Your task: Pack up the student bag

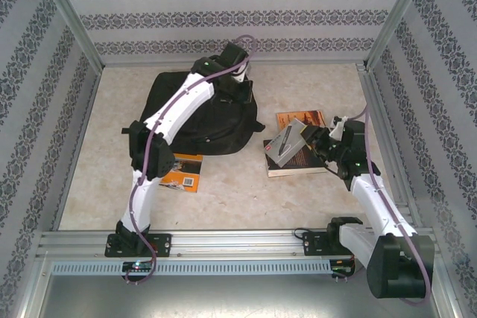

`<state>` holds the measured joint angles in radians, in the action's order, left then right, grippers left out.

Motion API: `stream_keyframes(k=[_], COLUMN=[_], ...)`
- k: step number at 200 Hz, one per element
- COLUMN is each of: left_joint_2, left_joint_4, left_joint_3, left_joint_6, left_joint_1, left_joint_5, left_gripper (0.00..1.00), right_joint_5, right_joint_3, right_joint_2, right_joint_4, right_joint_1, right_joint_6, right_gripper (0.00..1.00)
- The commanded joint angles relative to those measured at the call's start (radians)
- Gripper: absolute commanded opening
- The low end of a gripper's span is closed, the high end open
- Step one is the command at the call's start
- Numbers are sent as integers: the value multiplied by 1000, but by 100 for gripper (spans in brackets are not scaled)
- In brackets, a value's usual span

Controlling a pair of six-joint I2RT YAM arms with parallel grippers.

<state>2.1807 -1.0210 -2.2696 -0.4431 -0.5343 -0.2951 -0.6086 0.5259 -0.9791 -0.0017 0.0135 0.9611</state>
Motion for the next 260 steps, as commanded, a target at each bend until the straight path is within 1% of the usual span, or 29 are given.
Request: stream_keyframes(k=[1,11,31,74,115,135,155,174,188,217,237,260], left_joint_2=[-51,-60,-67,-44,-34,-37,-57,-99,-149,-261,-293,-308], left_joint_4=[64,107,172,216,207,191,125,35,-2,-5,10,23], left_joint_3=[72,131,232,307,291,276,216,135,114,146,157,151], left_joint_6=[-55,-75,-103,-111,-105,-92,-52,-4,16,50,47,44], left_joint_1=[0,-2,-6,-23,-22,-23,-14,8,25,53,85,115], left_joint_5=[-171,-214,-242,-267,-260,-253,-222,-173,-125,-71,-111,-146], left_gripper=[7,8,10,14,16,7,0,0,0,0,0,0], right_joint_5=[10,12,29,41,40,38,35,25,6,12,61,133], right_joint_3=[60,62,59,26,17,23,35,65,100,179,248,343], right_joint_2=[-9,-14,-22,-22,-20,-19,3,42,54,43,-11,-129], right_joint_4=[25,23,6,-17,-19,-22,-30,-40,-33,4,30,63], right_joint_1=[-16,-17,-17,-17,-15,-16,-16,-17,-22,-76,-152,-256], right_joint_6=[-17,-18,-23,-47,-55,-56,-56,-35,-6,61,82,90], right_gripper=[30,30,30,29,29,29,28,28,28,28,28,27])
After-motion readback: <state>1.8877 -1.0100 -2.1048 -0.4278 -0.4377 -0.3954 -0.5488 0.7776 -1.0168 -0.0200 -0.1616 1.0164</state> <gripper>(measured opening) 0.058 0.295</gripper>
